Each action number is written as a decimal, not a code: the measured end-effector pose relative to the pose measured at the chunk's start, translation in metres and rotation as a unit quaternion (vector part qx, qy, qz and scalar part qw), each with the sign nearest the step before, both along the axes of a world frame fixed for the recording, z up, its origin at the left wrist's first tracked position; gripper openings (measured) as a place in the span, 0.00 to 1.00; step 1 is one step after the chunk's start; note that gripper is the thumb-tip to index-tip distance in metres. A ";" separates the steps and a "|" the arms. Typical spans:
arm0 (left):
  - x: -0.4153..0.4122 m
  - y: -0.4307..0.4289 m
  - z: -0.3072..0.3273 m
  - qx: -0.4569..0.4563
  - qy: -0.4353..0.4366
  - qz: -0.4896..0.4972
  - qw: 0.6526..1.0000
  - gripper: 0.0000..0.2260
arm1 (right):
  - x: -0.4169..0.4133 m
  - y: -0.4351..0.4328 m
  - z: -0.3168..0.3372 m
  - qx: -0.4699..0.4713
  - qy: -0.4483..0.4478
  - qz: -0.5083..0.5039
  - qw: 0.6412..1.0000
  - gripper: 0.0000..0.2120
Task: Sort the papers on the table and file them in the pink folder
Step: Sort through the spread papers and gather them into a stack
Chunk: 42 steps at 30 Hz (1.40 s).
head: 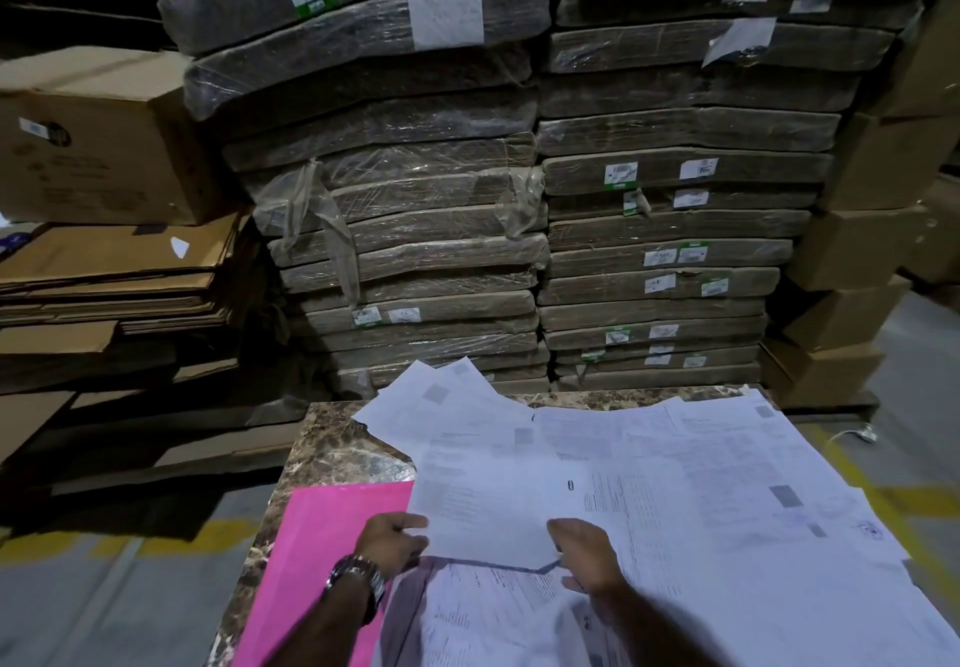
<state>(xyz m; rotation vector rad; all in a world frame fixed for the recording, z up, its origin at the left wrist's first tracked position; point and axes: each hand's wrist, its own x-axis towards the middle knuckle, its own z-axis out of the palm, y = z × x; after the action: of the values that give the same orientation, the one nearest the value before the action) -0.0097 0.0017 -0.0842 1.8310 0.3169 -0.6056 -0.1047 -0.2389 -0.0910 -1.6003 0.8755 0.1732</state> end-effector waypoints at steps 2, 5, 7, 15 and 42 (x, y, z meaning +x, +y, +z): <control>-0.005 0.003 0.001 -0.023 0.016 0.009 1.000 0.10 | 0.003 -0.004 -0.003 0.037 -0.008 0.023 0.999 0.02; -0.014 0.007 -0.001 -0.044 0.042 0.024 0.998 0.11 | 0.007 -0.007 -0.009 0.052 -0.022 0.046 0.997 0.03; -0.020 0.010 -0.001 -0.039 0.058 0.026 0.997 0.11 | 0.011 -0.009 -0.014 0.048 -0.029 0.038 0.998 0.07; -0.040 0.011 0.006 -0.018 0.060 0.024 0.998 0.12 | 0.024 -0.017 -0.031 0.084 0.008 0.086 0.993 0.17; -0.006 -0.013 -0.027 0.074 0.011 -0.074 0.994 0.10 | 0.009 -0.029 -0.043 -0.015 -0.043 0.087 0.995 0.11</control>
<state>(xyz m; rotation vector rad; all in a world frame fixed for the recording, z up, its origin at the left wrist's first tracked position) -0.0154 -0.0108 -0.1112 2.0041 0.2472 -0.7217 -0.0959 -0.2678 -0.1340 -1.6999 0.6749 0.2144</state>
